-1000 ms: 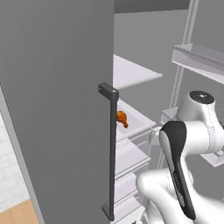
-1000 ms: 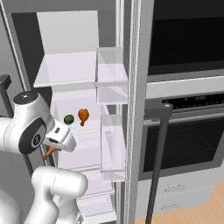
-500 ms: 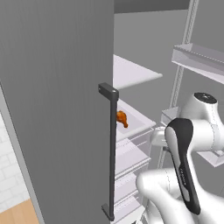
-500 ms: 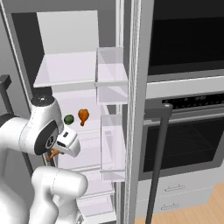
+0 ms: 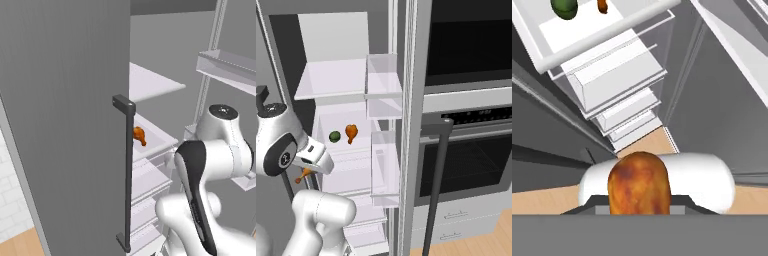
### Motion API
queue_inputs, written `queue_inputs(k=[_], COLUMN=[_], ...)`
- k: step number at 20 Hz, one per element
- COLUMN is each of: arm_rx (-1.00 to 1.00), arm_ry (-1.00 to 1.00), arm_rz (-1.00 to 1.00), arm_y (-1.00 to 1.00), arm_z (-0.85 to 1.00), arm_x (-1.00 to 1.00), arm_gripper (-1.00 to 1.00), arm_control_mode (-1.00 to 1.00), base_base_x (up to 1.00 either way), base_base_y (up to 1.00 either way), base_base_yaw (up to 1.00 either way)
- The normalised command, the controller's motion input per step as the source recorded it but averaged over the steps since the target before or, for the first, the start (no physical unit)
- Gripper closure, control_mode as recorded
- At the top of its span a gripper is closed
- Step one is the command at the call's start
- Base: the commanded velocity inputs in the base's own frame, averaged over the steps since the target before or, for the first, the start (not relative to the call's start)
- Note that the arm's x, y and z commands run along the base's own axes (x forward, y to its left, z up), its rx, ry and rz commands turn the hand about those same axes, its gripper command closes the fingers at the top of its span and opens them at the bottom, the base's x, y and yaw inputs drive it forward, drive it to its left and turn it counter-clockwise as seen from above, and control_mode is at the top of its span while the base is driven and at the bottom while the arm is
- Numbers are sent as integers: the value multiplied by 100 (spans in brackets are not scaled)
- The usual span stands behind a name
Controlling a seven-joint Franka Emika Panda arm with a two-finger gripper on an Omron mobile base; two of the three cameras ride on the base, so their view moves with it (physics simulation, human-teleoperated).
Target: Place one avocado and one chicken drumstick in each tupperware on the nearby counter, to pack two identical lunches.
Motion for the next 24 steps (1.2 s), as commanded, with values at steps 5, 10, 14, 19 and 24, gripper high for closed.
queue_inputs(k=[5, 10, 14, 19, 24], arm_rx=[-16, -2, 0, 0, 0], arm_ry=[-4, -1, 0, 0, 0], arm_rz=[0, 0, 0, 0, 0], arm_y=[7, 0, 0, 0, 0], arm_z=[0, 0, 0, 0, 0], arm_x=[-9, -4, 0, 0, 0], arm_gripper=[100, 100, 100, 100, 100], arm_control_mode=[-100, 100, 100, 100, 100], base_base_x=[0, -37, -78, -100, -68], base_base_y=[0, -14, -21, -25, -73], base_base_yaw=[0, 0, 0, -11, -35])
